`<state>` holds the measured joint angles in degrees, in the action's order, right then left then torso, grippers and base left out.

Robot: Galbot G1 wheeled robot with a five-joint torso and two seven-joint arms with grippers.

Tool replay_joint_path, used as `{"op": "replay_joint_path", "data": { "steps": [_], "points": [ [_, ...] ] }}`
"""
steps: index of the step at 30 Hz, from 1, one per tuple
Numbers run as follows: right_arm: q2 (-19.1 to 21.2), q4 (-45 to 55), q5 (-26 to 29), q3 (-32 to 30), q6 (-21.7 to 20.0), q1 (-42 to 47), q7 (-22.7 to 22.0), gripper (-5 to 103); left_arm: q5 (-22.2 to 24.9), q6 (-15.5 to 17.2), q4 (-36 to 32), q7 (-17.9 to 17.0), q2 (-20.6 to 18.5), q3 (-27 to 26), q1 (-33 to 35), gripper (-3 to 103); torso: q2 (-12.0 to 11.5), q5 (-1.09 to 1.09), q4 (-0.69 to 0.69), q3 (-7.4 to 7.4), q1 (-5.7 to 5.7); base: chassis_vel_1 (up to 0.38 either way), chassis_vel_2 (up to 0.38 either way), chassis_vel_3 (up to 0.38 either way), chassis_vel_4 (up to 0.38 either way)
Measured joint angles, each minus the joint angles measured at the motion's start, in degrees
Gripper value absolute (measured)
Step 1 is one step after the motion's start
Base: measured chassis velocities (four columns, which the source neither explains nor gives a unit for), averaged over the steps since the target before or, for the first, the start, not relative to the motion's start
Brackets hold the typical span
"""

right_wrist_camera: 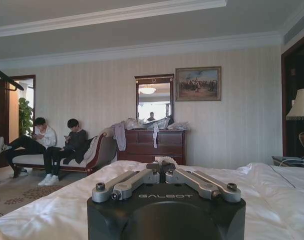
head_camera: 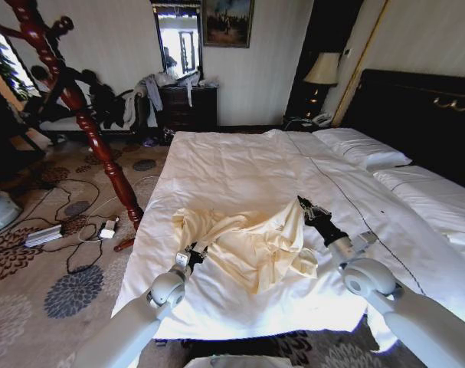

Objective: Pick up the clothes from the bed and hang them on the clothes hanger.

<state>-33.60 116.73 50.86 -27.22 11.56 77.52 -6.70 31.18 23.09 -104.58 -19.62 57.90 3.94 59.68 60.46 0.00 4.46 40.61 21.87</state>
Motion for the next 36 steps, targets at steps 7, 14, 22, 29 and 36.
{"op": "replay_joint_path", "data": {
  "steps": [7,14,22,29,36],
  "points": [
    [0.11,-0.22,0.06,0.09,-0.11,-0.22,-0.16,0,-0.17,-1.36,1.23,0.37,0.94,-0.15,0.20,36,0.00,0.00,0.00,0.00,0.00,0.000,0.000,0.000,0.000],
    [0.08,-0.30,0.05,0.09,-0.14,-0.15,-0.27,0,-0.18,-1.58,1.23,0.37,1.07,-0.17,0.37,19,0.00,0.00,0.00,0.00,0.00,0.000,0.000,0.000,0.000],
    [0.04,-0.29,-0.24,0.05,-0.15,0.08,-0.70,0,0.09,-2.04,-0.04,0.34,0.74,-0.83,0.86,1,0.00,0.00,0.00,0.00,0.00,0.000,0.000,0.000,0.000],
    [0.02,-0.18,-0.48,-0.04,-0.15,0.19,-0.94,0,1.12,-2.24,-1.56,0.35,-0.23,-2.08,1.08,1,0.00,0.00,0.00,0.00,0.00,0.000,0.000,0.000,0.000],
    [-0.13,-0.13,-0.77,-0.04,-0.15,0.24,-1.07,0,0.94,-2.46,-1.40,0.37,-0.20,-2.14,1.85,12,0.00,0.00,0.00,0.00,0.00,0.000,0.000,0.000,0.000]
  ]
}}
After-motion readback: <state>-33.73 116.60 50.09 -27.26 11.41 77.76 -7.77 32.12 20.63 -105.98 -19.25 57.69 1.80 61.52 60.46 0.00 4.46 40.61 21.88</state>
